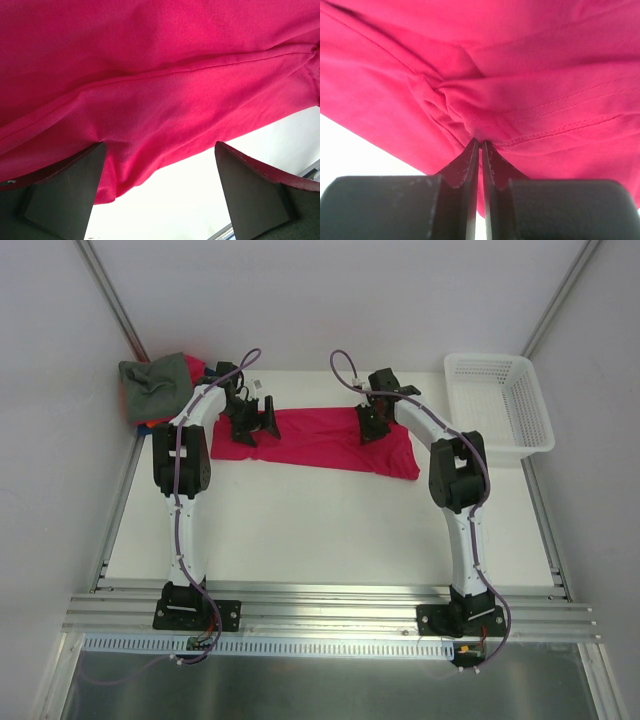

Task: Fold and stack the t-shirts
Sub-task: Fold the other side of the tshirt into a rectangle

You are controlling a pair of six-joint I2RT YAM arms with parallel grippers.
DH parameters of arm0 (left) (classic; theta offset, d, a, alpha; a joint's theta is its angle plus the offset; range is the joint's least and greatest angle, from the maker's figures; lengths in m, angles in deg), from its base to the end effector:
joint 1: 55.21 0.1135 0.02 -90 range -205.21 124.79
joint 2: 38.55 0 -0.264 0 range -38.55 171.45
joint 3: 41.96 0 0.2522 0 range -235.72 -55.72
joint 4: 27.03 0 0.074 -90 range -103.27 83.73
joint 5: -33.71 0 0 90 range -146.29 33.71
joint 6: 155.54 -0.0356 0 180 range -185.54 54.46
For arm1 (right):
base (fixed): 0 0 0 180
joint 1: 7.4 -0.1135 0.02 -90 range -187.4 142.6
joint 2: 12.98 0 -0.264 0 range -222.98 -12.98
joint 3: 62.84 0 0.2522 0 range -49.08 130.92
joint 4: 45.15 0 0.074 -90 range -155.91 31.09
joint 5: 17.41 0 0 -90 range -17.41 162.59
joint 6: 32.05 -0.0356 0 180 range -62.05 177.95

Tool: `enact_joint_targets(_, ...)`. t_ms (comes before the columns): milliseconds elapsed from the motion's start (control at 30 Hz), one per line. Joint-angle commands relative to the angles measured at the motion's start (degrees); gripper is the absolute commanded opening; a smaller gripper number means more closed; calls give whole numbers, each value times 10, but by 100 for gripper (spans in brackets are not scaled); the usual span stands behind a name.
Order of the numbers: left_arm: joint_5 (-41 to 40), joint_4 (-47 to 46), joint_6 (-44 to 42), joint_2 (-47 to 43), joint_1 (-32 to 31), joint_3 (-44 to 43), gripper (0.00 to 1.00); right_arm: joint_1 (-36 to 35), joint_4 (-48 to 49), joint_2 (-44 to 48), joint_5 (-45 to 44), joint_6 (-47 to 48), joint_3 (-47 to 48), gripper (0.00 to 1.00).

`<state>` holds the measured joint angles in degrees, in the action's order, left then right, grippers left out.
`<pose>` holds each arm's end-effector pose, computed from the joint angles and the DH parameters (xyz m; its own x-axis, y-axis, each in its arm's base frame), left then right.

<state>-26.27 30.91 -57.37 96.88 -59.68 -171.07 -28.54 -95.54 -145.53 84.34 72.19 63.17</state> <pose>0.5013 -0.0571 0.1766 -0.9293 -0.0508 -0.3658 0.1536 0.8477 -0.5078 0.4716 0.1901 0.1880 -0.6452 -0.5077 -0.5709 -0.6350 0.7719 0.0312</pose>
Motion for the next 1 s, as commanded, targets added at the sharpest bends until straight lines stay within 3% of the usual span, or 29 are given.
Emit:
enact_joint_targets(0, 19, 6, 5, -3, -5, 5, 92, 2, 9, 23, -9, 7, 33, 8)
enact_joint_targets(567, 16, 5, 0, -17, -12, 30, 92, 4, 31, -47, -25, 28, 162, 11)
enact_joint_targets(600, 16, 5, 0, -18, -13, 31, 92, 3, 32, -56, -21, 23, 161, 16)
enact_joint_targets(633, 16, 5, -1, -18, -16, 32, 92, 3, 30, -60, -18, 20, 160, 30)
enact_joint_targets(700, 15, 5, -2, -22, -17, 34, 92, 1, 30, -66, -14, 15, 154, 41)
enact_joint_targets(733, 15, 5, -2, -22, -18, 35, 92, -1, 30, -67, -14, 15, 151, 54)
enact_joint_targets(767, 14, 6, -3, -23, -19, 35, 92, -3, 28, -67, -15, 14, 148, 60)
enact_joint_targets(833, 14, 5, -3, -22, -20, 36, 92, -8, 26, -62, -16, 13, 148, 68)
enact_joint_targets(967, 16, 4, 1, -21, -22, 35, 92, -9, 29, -25, -23, 14, 124, 68)
